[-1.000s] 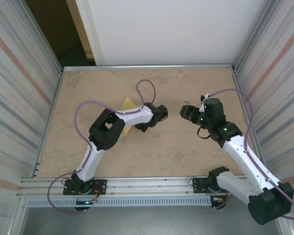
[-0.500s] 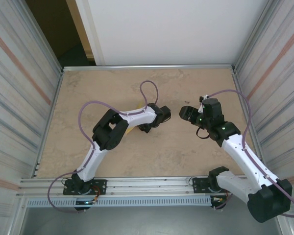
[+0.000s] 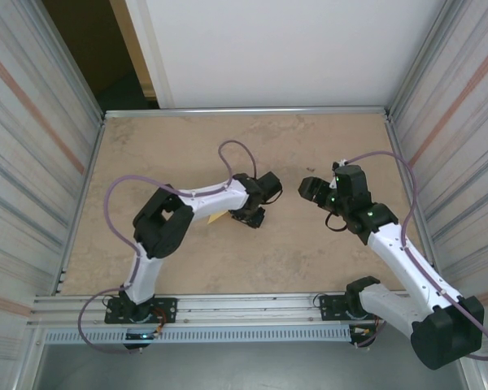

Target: Fold a paper plane with a square sheet of paper (pick it up from the middle)

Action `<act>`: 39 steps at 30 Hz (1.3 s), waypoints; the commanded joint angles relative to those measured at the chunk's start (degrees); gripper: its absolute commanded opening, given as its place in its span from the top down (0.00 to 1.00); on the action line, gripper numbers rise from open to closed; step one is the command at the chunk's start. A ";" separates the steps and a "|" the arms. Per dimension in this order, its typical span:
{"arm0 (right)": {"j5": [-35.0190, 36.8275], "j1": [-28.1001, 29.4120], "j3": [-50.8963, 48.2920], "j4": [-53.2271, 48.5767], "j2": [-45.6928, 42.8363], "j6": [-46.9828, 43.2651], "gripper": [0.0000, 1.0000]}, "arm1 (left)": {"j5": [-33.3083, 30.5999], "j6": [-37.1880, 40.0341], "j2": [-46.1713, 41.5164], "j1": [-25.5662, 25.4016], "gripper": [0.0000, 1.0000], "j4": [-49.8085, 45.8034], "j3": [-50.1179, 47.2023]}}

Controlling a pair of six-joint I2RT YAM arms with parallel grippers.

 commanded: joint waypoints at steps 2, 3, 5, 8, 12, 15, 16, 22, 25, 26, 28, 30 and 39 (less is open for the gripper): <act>2.85 -0.98 -0.86 0.07 -1.65 2.36 0.29 | 17.40 -2.99 -8.48 -0.28 0.61 11.70 -7.06; 2.81 -1.15 -1.08 0.10 -1.73 2.63 0.29 | 19.66 -2.99 -10.26 -0.31 0.60 14.08 -8.61; 2.58 -1.33 -1.45 0.51 -1.89 2.82 0.27 | 23.24 -2.75 -12.97 -0.29 0.57 18.09 -11.56; 1.88 -1.36 -1.96 1.27 -1.98 3.01 0.25 | 25.82 -2.71 -15.92 0.99 0.55 21.91 -14.96; 1.20 -1.51 -1.91 1.67 -1.56 3.20 0.24 | 27.44 -3.91 -18.57 6.61 0.53 24.39 -19.04; 0.96 -1.42 -1.82 1.76 -0.86 3.56 0.24 | 26.76 -3.82 -19.91 10.88 0.49 25.44 -21.72; 0.88 -1.49 -1.78 1.89 -0.56 3.65 0.24 | 26.65 -3.37 -20.08 11.88 0.49 25.40 -22.08; 0.61 -1.57 -1.70 2.58 0.22 3.93 0.24 | 24.28 -1.55 -18.51 16.79 0.43 28.05 -23.79; 0.60 -1.53 -1.60 2.60 0.06 3.83 0.24 | 22.48 -1.13 -16.94 18.98 0.42 28.92 -23.61; 0.64 -1.47 -1.74 2.57 -0.07 3.83 0.24 | 22.49 -1.08 -16.55 19.60 0.42 29.46 -23.55; 0.60 -1.51 -1.74 2.34 -0.03 3.80 0.23 | 22.54 -1.35 -15.46 20.17 0.41 30.27 -23.48; 0.65 -1.47 -1.78 2.06 0.07 3.80 0.23 | 22.97 -1.67 -14.27 20.35 0.41 30.32 -23.14; -2.96 -1.29 -2.91 4.20 1.18 6.57 0.23 | 23.04 -3.92 -12.03 20.70 0.42 31.11 -24.42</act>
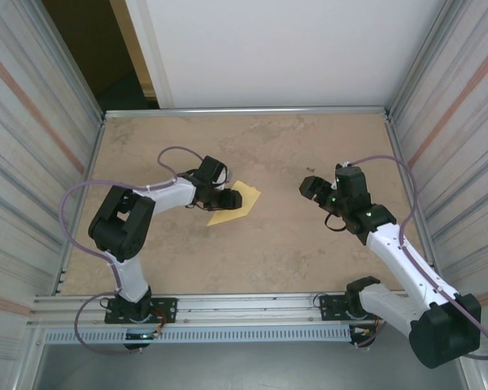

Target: Fold a paper plane with a square sheet of paper (pick it up from the middle)

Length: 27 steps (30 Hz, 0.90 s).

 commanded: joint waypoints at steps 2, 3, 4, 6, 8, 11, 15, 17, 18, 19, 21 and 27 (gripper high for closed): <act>-4.66 0.21 -1.70 3.50 2.92 5.38 0.24 | 1.11 -2.67 0.96 0.15 0.43 1.65 -1.68; -5.85 0.54 -2.26 4.70 3.59 6.80 0.24 | 1.79 -3.65 1.16 0.19 0.44 2.07 -2.18; -7.07 1.27 -2.75 6.25 4.38 8.61 0.25 | 2.54 -5.17 1.26 0.19 0.45 2.57 -2.84; -7.47 3.37 -3.38 8.53 6.08 11.90 0.25 | 3.59 -8.83 1.25 0.17 0.50 3.68 -4.49; -6.90 6.90 -3.15 10.09 8.66 14.79 0.25 | 4.07 -12.93 0.96 0.11 0.56 5.09 -6.30; -6.58 11.18 -1.92 11.54 13.74 18.21 0.27 | 4.04 -17.27 -0.12 -0.67 0.59 6.66 -8.07; -7.20 16.02 -0.21 14.96 21.50 21.56 0.32 | 3.30 -19.71 -0.87 -1.95 0.65 5.95 -8.63; -7.41 17.63 0.87 16.07 25.05 24.34 0.35 | 3.72 -20.31 -0.69 -1.93 0.67 6.38 -9.10; -7.76 18.30 1.37 16.94 26.82 25.12 0.36 | 3.67 -20.66 -0.72 -1.92 0.68 6.40 -9.41; -7.98 18.96 1.77 18.04 28.56 25.95 0.37 | 3.89 -20.99 -0.69 -1.94 0.69 6.64 -9.80; -8.08 19.69 2.41 20.06 31.05 26.97 0.41 | 4.15 -21.78 -0.68 -1.94 0.70 6.59 -10.37; -4.95 20.89 3.15 22.13 35.40 30.10 0.49 | 5.48 -23.45 -0.34 -1.82 0.72 7.45 -11.26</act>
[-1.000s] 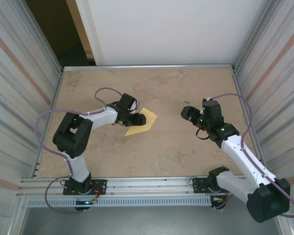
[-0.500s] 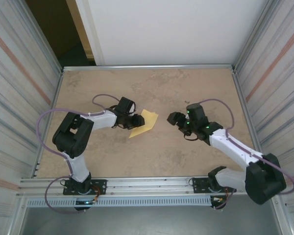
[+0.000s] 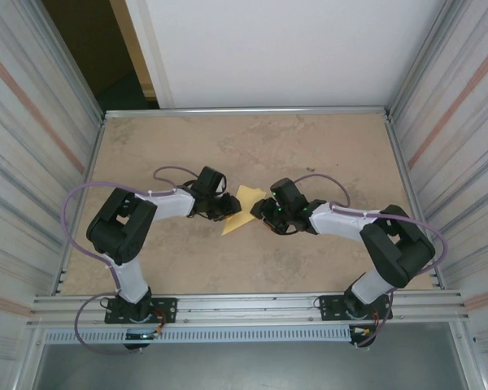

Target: Fold a paper plane with a square sheet of paper (pick it up from the middle)

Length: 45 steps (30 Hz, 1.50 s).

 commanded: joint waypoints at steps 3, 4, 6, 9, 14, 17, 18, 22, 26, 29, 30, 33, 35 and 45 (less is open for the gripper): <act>2.41 0.56 1.19 3.21 3.03 5.06 0.53 | 0.69 -1.98 1.08 -0.21 0.73 -4.76 -2.63; 2.46 0.62 1.04 3.86 3.39 5.20 0.56 | 0.74 -2.10 1.14 -0.19 0.73 -4.82 -2.55; 2.46 0.78 0.86 5.15 4.02 5.28 0.60 | 0.90 -2.12 1.35 -0.22 0.73 -4.70 -2.63; 2.48 0.95 0.66 5.94 4.94 5.87 0.61 | 0.96 -2.05 1.42 -0.09 0.73 -4.67 -2.46; 1.27 0.95 0.28 8.75 6.79 6.26 0.65 | 1.02 -2.00 1.46 -0.13 0.73 -4.94 -2.45; 0.30 0.90 -0.20 11.51 7.38 5.99 0.66 | 1.08 -2.01 1.57 -0.05 0.73 -4.93 -2.46; 0.03 0.90 -0.57 12.77 7.52 5.96 0.66 | 1.17 -2.01 1.58 0.09 0.73 -4.86 -2.50; -0.86 0.68 -1.27 15.74 8.18 6.30 0.66 | 1.19 -1.94 1.60 0.13 0.73 -4.96 -2.43; -0.67 0.58 -2.16 18.60 7.76 6.26 0.68 | 1.23 -1.76 1.47 0.15 0.73 -5.06 -2.19; -0.27 0.56 -2.25 18.57 7.83 6.21 0.71 | 1.20 -1.67 1.48 0.26 0.73 -5.36 -1.87; -0.26 0.59 -2.25 18.61 7.95 6.24 0.72 | 1.24 -1.66 1.53 0.21 0.73 -5.44 -1.78; -0.42 0.62 -2.24 18.62 8.31 6.51 0.75 | 1.31 -1.59 1.37 0.29 0.73 -5.63 -1.48; -0.49 0.55 -2.24 18.74 8.48 6.69 0.77 | 1.35 -1.48 1.16 0.30 0.73 -5.97 -1.15; 0.13 0.53 -2.84 18.18 7.65 7.31 0.92 | 2.93 1.07 -3.07 0.56 0.68 -5.00 0.63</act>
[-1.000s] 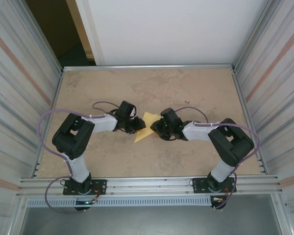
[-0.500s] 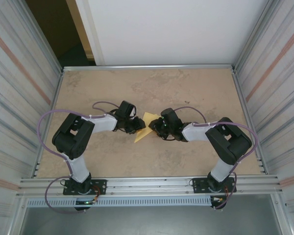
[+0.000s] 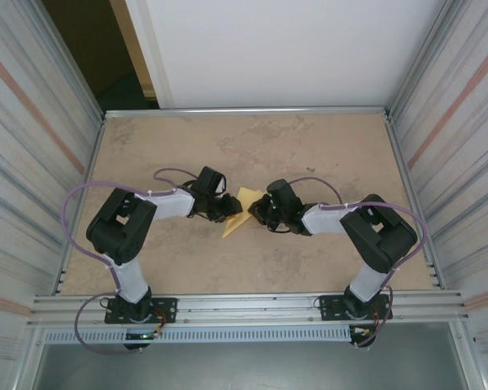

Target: Fold a paper plane with a square sheet of paper (pick it up from the middle)

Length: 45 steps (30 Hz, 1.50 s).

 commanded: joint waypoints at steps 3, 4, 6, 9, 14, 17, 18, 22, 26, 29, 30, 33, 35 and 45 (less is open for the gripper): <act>1.69 0.01 -1.75 -0.77 -1.50 0.93 0.95 | -0.82 5.62 -6.92 -0.18 0.65 -2.15 -0.53; 2.01 -0.15 -1.94 -1.29 -2.18 0.94 0.96 | -1.57 7.33 -8.36 -0.65 0.64 -1.45 -1.20; 2.42 -0.52 -2.19 -2.51 -3.31 0.97 0.97 | -2.75 10.71 -10.82 -1.72 0.62 -0.04 -2.59; 2.52 -1.14 -2.65 -4.31 -5.00 1.28 0.98 | -4.77 16.54 -13.74 -4.01 0.57 1.54 -4.37; 1.94 -2.46 -3.70 -7.27 -8.46 2.25 0.98 | -10.36 26.88 -16.68 -8.20 0.50 2.53 -6.47; 1.82 -3.38 -4.09 -9.15 -10.79 2.68 0.98 | -11.60 31.79 -16.85 -9.70 0.50 3.18 -6.95; 1.74 -3.69 -4.25 -9.73 -11.54 2.76 0.98 | -12.29 33.14 -16.61 -10.22 0.50 3.37 -6.94; 1.22 -4.52 -4.61 -11.04 -13.23 3.85 0.98 | -14.34 37.33 -14.92 -12.22 0.50 4.46 -6.62; 0.26 -4.91 -4.49 -11.44 -13.23 4.94 0.98 | -15.55 41.41 -12.51 -14.79 0.50 5.86 -5.59; -0.42 -5.11 -4.43 -11.23 -12.87 5.74 0.98 | -16.86 43.27 -10.86 -15.99 0.51 6.58 -4.81; -0.59 -5.12 -4.47 -11.17 -12.76 5.99 0.98 | -17.34 43.76 -10.28 -16.27 0.51 7.05 -4.83; -0.90 -5.40 -4.65 -10.83 -12.71 6.37 0.98 | -19.55 45.22 -8.92 -17.22 0.51 8.73 -5.67; -1.56 -5.75 -4.60 -10.76 -12.57 6.48 0.98 | -21.91 46.06 -8.55 -17.92 0.52 10.37 -6.74; -3.50 -6.29 -4.62 -10.00 -11.64 7.93 0.97 | -25.46 49.16 -7.32 -19.30 0.62 14.28 -8.82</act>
